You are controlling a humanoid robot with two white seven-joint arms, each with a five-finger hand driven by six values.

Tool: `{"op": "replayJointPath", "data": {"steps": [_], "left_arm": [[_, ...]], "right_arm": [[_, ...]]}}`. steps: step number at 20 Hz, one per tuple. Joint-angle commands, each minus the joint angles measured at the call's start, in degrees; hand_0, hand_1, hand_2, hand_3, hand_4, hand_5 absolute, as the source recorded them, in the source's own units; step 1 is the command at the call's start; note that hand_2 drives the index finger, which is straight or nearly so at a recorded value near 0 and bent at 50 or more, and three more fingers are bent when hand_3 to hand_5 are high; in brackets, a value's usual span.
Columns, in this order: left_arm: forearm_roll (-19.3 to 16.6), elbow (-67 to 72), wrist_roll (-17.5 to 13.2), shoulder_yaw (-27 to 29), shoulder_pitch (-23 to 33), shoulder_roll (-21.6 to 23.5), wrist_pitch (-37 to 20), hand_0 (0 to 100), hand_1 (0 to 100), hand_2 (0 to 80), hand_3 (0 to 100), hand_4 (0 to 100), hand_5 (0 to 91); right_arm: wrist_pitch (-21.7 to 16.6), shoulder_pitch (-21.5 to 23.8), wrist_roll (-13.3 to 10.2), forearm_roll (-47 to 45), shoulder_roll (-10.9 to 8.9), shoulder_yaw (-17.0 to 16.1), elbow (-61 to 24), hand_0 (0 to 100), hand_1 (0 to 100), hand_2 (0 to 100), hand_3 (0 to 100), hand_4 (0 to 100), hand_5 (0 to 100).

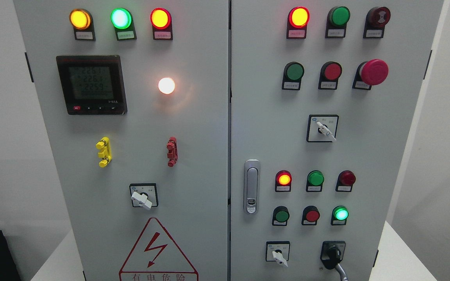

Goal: Trip black knob to open circuit

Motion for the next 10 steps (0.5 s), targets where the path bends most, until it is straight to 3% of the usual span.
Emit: {"op": "replayJointPath", "data": {"steps": [1,10], "left_arm": [[0.14,0.07,0.01,0.05,-0.02,-0.05,0.07,12,39,0.0,0,0,0.0],[0.14,0.07,0.01,0.05,-0.02,-0.05,0.07,12,39,0.0,0,0,0.0]], "right_arm": [[-0.87,-0.15,0.72,-0.44,-0.18,-0.25,-1.76,81,95,4,100,100,93],[-0.87,0.12,0.45,-1.05,-0.27,-1.65,-1.76,82,97,5,100,100,92]]}}
